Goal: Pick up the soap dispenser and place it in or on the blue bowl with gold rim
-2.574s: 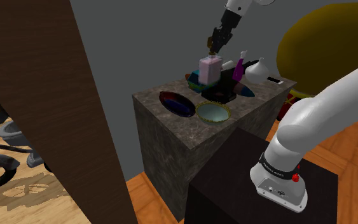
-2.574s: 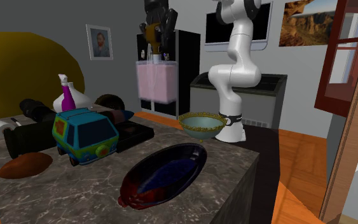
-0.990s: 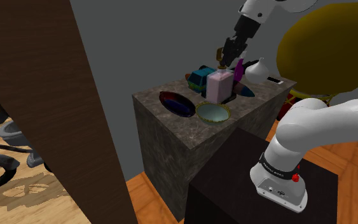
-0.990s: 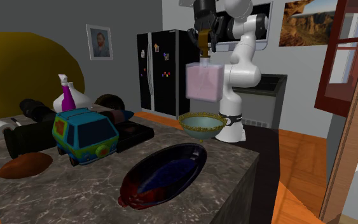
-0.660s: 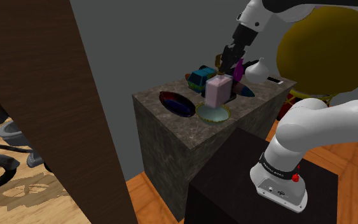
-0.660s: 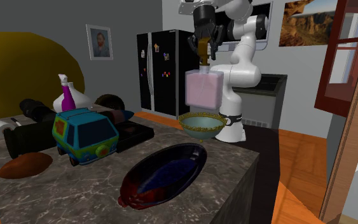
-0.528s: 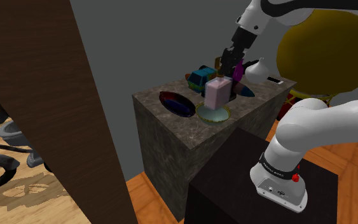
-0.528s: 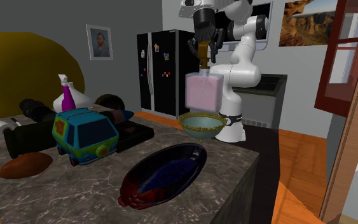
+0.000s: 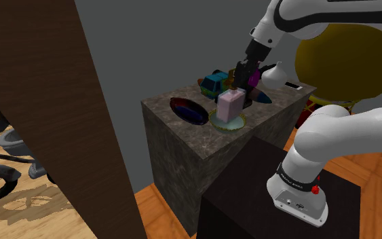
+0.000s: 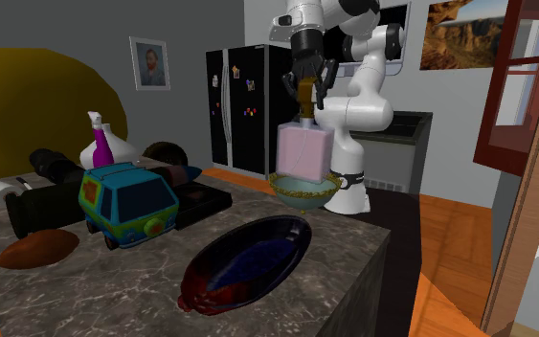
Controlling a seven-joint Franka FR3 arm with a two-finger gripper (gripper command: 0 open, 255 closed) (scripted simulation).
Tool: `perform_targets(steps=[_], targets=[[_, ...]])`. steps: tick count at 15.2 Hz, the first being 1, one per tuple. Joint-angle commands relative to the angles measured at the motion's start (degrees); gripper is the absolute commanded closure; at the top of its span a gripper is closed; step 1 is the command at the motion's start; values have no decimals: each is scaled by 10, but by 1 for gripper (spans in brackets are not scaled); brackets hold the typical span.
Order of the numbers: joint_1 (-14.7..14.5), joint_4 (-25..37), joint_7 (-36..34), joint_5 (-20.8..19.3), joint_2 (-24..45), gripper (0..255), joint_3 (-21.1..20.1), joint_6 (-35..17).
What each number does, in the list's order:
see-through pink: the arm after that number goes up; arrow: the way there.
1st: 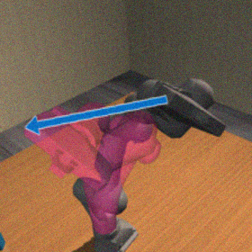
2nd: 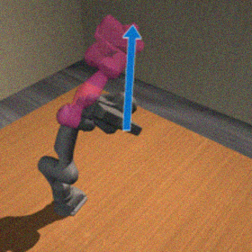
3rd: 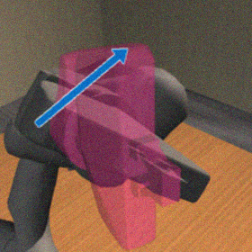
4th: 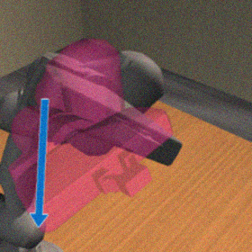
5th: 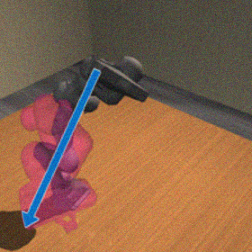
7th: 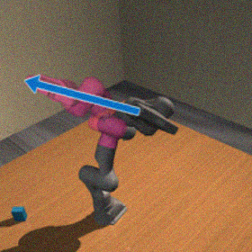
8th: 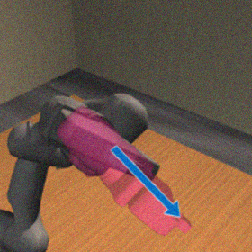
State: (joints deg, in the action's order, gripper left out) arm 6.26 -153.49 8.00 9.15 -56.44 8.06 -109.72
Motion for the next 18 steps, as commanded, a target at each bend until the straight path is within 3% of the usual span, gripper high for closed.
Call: perform_targets(steps=[1, 5, 6, 11, 15, 18], targets=[[0, 0, 0, 0, 0, 255, 0, -1], [0, 0, 0, 0, 0, 255, 0, -1], [0, 0, 0, 0, 0, 0, 0, -1], [0, 0, 0, 0, 0, 0, 0, -1], [5, 68, -2, -10, -7, 0, 10, 75], [5, 68, -2, -10, -7, 0, 10, 75]])
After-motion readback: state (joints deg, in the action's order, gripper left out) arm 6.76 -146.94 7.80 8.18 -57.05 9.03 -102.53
